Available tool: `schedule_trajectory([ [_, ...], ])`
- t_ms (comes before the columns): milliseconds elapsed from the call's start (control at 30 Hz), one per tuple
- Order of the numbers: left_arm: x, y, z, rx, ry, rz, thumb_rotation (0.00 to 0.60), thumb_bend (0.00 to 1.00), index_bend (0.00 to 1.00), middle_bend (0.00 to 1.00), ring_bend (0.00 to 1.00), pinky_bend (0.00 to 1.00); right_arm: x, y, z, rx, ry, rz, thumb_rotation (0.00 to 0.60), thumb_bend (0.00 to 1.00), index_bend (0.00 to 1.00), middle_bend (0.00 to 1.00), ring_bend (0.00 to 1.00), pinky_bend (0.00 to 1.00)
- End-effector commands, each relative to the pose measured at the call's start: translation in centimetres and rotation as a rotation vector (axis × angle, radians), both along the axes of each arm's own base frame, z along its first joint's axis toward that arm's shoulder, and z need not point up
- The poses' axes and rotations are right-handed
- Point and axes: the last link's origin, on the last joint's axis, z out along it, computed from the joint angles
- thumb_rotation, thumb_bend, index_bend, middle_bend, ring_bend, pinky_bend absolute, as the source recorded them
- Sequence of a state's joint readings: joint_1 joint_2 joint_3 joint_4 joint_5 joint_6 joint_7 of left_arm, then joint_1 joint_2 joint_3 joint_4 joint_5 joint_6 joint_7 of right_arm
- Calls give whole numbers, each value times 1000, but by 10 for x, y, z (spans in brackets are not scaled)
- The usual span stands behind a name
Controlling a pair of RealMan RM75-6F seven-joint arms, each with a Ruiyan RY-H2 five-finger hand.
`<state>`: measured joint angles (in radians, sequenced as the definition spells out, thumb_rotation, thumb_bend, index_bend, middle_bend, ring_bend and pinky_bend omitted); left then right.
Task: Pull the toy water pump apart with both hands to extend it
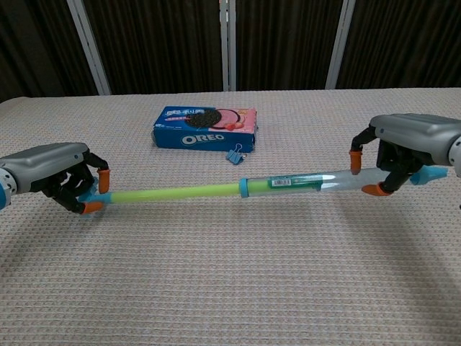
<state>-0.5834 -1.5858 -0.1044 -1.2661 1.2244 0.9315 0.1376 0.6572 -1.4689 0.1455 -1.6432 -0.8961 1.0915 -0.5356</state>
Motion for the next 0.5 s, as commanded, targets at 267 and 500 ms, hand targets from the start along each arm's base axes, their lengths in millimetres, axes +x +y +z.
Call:
schedule_trajectory([
  [267,-13,4,10,22,19,16,600,495,783,815,770,974,-10,-5,15,-33,12,-15,600,607,699,1000,1000,1000],
  [500,-20,6,16,34,24,27,600,495,783,814,770,974,-15,-8,23,-53,13,-23,600,607,699,1000,1000,1000],
])
